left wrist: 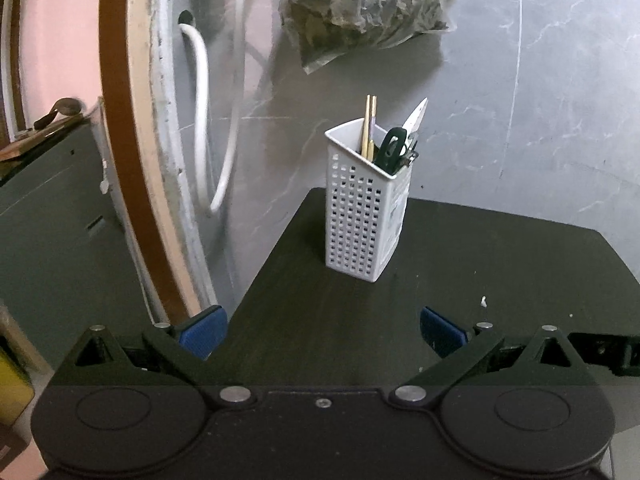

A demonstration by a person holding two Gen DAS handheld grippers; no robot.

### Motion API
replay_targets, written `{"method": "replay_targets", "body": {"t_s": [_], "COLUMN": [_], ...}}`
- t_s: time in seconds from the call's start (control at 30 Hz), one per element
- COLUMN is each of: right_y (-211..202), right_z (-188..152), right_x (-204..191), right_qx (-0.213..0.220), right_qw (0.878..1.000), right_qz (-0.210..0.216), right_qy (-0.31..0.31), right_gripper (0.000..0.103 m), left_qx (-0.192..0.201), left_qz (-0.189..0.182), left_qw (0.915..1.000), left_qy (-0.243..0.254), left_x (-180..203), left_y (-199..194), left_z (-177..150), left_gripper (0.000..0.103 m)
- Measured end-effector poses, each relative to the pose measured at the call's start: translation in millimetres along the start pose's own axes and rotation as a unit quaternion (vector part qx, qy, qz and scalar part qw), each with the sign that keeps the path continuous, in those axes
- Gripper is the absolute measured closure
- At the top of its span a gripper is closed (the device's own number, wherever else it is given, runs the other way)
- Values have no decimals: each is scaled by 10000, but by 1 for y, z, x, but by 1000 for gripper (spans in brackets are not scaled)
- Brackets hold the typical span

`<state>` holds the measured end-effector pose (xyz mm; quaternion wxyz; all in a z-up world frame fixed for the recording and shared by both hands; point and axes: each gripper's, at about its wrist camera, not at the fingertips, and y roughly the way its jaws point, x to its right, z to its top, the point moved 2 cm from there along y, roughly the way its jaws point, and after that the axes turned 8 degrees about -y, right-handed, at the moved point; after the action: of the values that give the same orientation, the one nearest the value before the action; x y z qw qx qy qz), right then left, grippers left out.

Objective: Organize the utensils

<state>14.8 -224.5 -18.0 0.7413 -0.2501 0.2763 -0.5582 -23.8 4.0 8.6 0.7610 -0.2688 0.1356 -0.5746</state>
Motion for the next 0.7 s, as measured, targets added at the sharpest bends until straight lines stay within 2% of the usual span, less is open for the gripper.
{"method": "replay_targets", "body": {"t_s": [0.27, 0.7], "right_y": [-5, -12], "right_z": [-9, -18], "right_x": [3, -11], "right_qx": [-28, 15], "right_qw": [9993, 9970], "right_qz": [-361, -742], "right_qy": [80, 227], "right_gripper": [0, 0], "left_qx": [-95, -16], "left_qz": [27, -224], "left_qw": [10000, 9995], "left_qy": [-3, 237], "left_x": [-15, -35], "left_y": [-1, -3], "left_z": [-5, -4], "left_gripper": [1, 1]}}
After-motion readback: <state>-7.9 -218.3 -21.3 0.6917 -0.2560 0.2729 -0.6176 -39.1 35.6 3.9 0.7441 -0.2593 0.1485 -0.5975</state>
